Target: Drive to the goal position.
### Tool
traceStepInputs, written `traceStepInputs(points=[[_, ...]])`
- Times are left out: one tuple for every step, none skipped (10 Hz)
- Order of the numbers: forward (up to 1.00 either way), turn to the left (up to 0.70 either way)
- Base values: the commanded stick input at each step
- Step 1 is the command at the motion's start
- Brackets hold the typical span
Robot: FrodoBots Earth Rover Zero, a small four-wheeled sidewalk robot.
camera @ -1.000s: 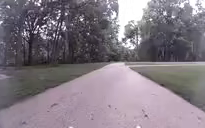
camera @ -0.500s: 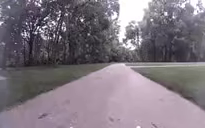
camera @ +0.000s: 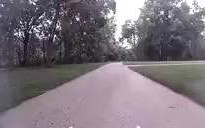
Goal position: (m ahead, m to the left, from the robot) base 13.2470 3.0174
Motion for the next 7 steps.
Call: traceStepInputs(points=[[0.7, 0.0], [0.7, 0.0], [0.7, 0.0], [0.7, 0.0], [0.7, 0.0], [0.7, 0.0], [0.7, 0.0]])
